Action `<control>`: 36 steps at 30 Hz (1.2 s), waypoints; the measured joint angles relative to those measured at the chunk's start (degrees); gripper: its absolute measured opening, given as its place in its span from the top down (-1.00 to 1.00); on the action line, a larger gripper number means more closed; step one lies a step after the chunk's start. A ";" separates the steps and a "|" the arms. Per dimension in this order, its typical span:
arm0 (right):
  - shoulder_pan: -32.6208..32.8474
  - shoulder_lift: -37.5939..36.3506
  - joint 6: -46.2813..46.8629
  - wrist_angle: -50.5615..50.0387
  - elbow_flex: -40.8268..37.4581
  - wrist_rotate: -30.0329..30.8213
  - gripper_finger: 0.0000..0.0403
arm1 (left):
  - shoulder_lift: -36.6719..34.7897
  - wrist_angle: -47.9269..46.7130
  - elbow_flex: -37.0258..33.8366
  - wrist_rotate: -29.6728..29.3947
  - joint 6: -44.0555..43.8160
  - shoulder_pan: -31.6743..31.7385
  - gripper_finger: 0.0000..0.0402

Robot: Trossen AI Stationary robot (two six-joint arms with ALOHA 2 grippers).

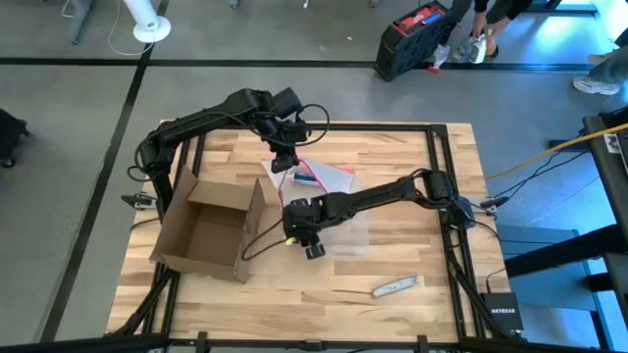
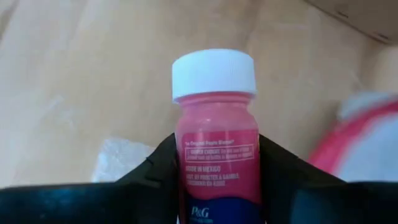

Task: Unpack boxes
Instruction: Put the pink bottle into the transparent zip bag

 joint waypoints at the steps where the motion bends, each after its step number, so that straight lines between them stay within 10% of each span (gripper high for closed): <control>1: 0.00 -0.73 0.61 -0.52 0.00 0.55 0.24 | 0.00 0.00 0.00 -0.01 0.04 0.01 1.00; 24: -9.06 -9.61 7.97 -12.22 0.13 18.80 0.19 | 0.07 -2.03 0.00 0.75 0.78 -2.91 1.00; 36: -10.36 -11.01 13.64 -13.02 0.17 11.11 -0.69 | 0.07 -2.43 0.01 0.19 -0.28 -2.96 1.00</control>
